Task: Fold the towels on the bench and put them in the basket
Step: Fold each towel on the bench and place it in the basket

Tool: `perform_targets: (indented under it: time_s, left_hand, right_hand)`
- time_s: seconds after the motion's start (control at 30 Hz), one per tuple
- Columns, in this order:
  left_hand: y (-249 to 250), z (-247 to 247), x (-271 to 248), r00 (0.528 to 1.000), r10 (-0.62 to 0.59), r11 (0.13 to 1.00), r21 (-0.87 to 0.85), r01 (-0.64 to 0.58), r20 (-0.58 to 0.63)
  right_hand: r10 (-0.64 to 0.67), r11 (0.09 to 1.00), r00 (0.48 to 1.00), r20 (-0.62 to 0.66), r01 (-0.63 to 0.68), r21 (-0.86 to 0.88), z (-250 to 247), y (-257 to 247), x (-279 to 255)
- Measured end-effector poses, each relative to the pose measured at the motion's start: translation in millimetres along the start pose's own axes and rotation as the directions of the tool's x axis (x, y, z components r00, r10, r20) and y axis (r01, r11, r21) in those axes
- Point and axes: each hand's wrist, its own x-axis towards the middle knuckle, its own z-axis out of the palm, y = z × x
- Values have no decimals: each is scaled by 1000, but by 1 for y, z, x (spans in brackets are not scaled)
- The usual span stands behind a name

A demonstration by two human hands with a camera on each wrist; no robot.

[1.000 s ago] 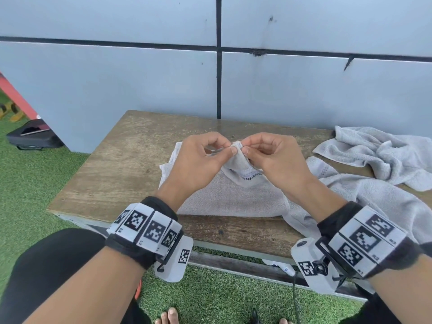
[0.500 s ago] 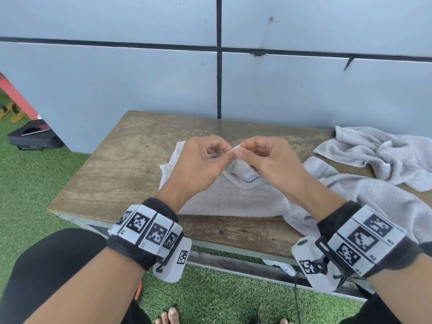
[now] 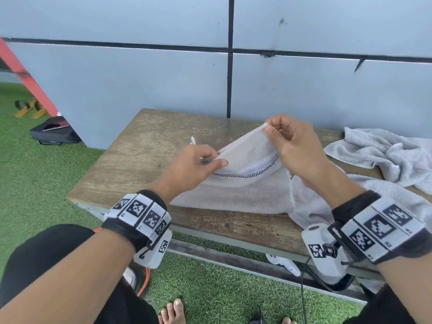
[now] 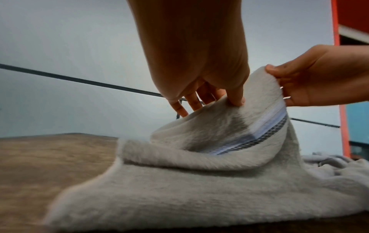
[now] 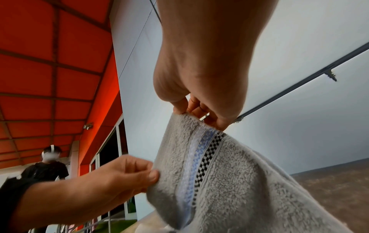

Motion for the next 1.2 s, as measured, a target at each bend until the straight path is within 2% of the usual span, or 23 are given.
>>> perform_targets:
  time_s: [0.13,0.33,0.47,0.67,0.87,1.0,1.2]
  left_hand:
    - [-6,-28,-8,998,59,986,155,-63,25]
    - [-12,-70,-18,997,68,927,366,-81,47]
    - [-14,-87,-29,999,44,925,377,-40,-3]
    - [-18,-95,-39,994,108,906,416,-85,-32]
    - [-25,-97,-48,992,116,911,404,-84,-55]
    - [-31,-98,-48,994,101,899,430,-79,-28]
    - [-37,-96,-53,987,156,871,468,-152,29]
  right_hand:
    - [-10,1000,995,-96,12,26,-9,-2,7]
    - [62,998,974,-218,-56,36,-13,-1,20]
    - [119,993,959,-257,-118,18,-12,4,25]
    - [161,983,942,-294,-180,-38,-12,9,27]
    - [175,980,944,-281,-195,-45,-11,13,26]
    - [183,978,942,-281,-204,-46,-13,15,25]
    - [192,976,945,-265,-212,-50,-12,17,20]
